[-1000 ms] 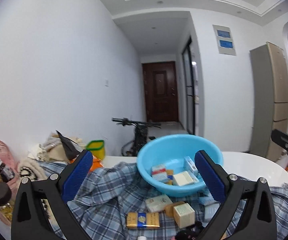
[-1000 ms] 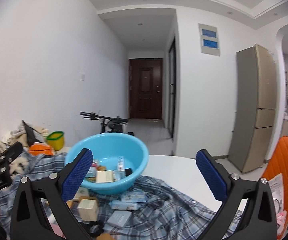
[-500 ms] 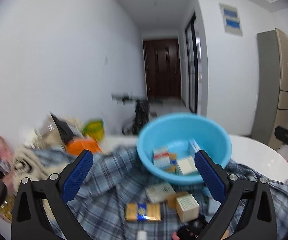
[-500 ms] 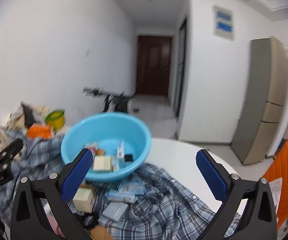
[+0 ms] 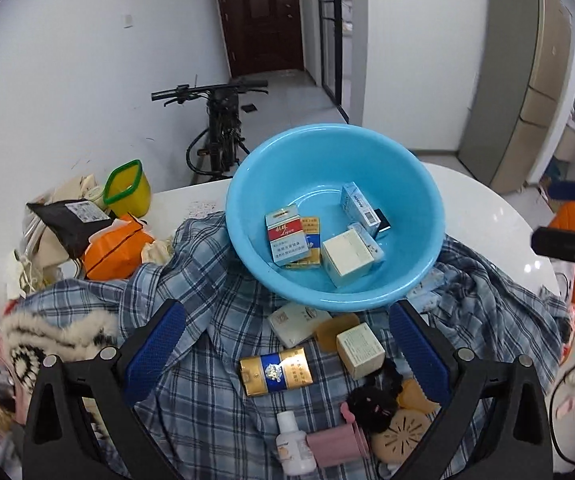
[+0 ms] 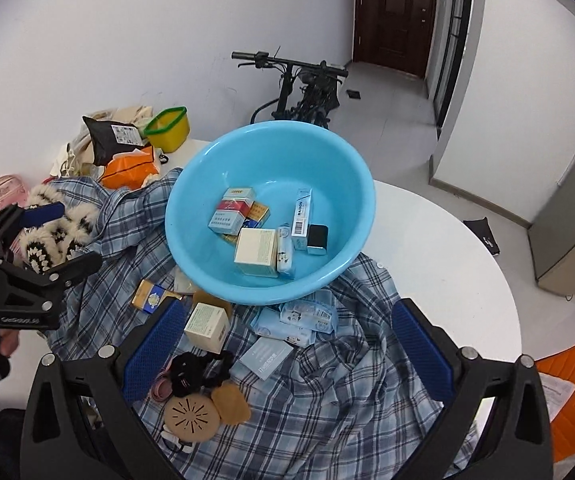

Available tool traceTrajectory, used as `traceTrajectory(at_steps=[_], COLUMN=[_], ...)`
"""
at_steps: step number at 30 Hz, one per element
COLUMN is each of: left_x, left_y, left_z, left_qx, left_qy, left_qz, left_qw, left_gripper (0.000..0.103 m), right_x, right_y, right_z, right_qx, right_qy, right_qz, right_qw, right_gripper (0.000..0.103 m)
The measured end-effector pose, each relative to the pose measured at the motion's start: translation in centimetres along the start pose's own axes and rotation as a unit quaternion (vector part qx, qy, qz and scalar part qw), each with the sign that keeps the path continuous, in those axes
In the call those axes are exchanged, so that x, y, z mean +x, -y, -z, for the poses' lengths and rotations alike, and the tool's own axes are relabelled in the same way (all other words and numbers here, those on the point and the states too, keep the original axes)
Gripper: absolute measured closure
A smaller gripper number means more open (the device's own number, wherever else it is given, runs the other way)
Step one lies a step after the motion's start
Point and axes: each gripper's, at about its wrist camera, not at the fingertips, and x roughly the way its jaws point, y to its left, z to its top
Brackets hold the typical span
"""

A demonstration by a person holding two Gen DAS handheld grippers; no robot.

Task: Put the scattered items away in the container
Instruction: 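Move the left gripper toward the white printed box on the shirt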

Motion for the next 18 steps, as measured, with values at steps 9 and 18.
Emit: traceTrajectory(at_steps=[9, 18], left_x=[0.6, 2.0], left_y=[-0.6, -0.3], left_z=[-0.4, 0.7], left_qx=[-0.014, -0.007], left_qy=[-0.052, -0.051], left_qz=[0.04, 0.041], left_qw=[0.9977, 0.9978], left_gripper=[0.0, 0.0], right_x=[0.9, 2.6], right_y=[-1.2, -2.0], right_z=[-1.0, 0.0], right_qx=[-0.032, -0.04], right_qy=[-0.035, -0.055], right_qz=[-0.004, -0.016], right_qw=[0.999, 0.998], right_gripper=[0.0, 0.0])
